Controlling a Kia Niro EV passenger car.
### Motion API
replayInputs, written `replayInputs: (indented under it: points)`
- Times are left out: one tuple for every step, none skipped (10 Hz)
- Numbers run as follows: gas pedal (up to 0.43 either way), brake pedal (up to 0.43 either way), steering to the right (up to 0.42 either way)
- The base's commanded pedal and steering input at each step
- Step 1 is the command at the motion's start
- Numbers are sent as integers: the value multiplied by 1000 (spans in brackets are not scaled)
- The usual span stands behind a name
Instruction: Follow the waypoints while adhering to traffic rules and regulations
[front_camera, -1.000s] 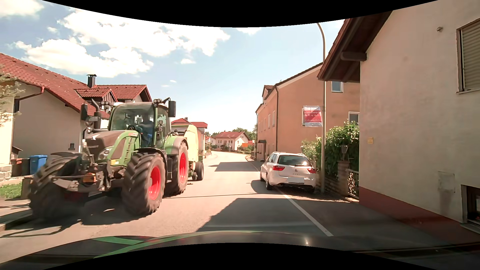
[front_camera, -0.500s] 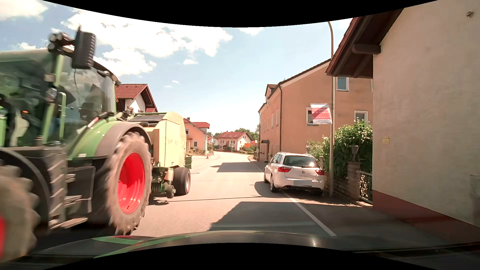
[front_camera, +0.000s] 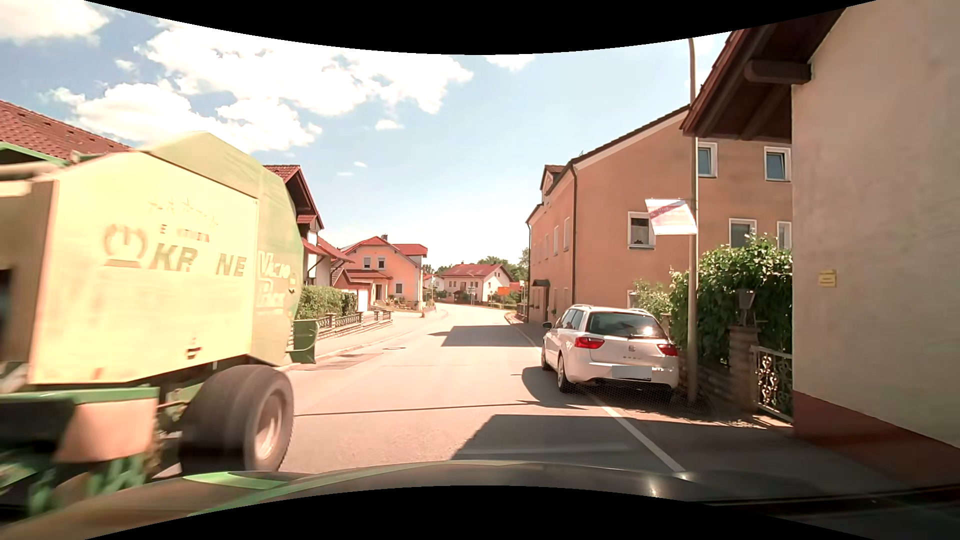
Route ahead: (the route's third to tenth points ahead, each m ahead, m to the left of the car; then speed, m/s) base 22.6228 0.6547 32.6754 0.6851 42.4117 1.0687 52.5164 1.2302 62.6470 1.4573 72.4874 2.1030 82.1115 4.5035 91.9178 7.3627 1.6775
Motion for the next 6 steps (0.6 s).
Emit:
replayInputs:
  points:
    - [118,0,-153]
    - [150,0,-167]
    - [169,0,-181]
    - [177,0,-192]
    - [197,0,-197]
    - [220,0,-197]
